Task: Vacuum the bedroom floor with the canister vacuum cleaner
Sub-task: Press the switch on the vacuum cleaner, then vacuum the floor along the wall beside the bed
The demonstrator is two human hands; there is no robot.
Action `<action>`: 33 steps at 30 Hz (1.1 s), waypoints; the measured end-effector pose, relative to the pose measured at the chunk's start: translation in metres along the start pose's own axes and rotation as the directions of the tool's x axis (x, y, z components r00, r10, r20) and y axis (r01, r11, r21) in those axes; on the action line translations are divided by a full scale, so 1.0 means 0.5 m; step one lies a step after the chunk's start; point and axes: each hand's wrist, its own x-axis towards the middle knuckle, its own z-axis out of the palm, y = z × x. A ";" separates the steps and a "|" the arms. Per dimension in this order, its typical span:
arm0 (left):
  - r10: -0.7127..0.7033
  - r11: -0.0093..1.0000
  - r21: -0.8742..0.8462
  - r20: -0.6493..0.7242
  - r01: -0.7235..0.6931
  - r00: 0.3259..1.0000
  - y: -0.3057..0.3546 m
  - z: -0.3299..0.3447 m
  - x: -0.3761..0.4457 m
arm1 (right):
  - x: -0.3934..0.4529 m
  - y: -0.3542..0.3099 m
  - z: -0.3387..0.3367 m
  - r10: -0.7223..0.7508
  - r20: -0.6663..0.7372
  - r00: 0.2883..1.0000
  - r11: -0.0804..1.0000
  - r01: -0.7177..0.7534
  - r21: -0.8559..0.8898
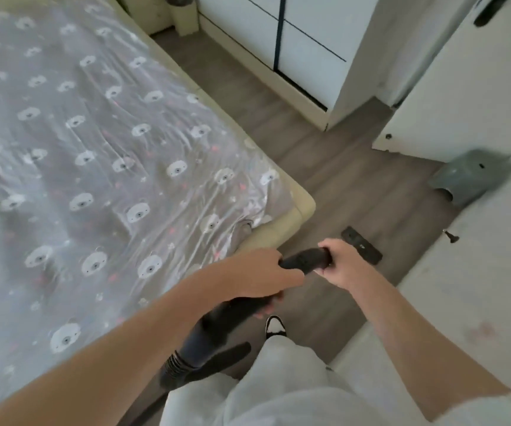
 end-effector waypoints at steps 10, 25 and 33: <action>0.006 0.989 0.144 0.079 -0.017 0.997 -0.056 0.154 0.014 | 0.049 0.107 -0.048 0.204 -0.187 0.961 0.941 -0.139 0.309; -0.133 0.984 -0.072 0.286 0.160 0.949 -0.258 0.115 -0.378 | -0.203 0.410 0.225 0.213 0.019 0.977 0.779 -0.181 0.600; -0.173 0.904 -0.364 0.166 0.224 0.971 -0.238 0.225 -0.200 | -0.074 0.331 0.100 0.214 -0.013 0.977 0.834 -0.176 0.523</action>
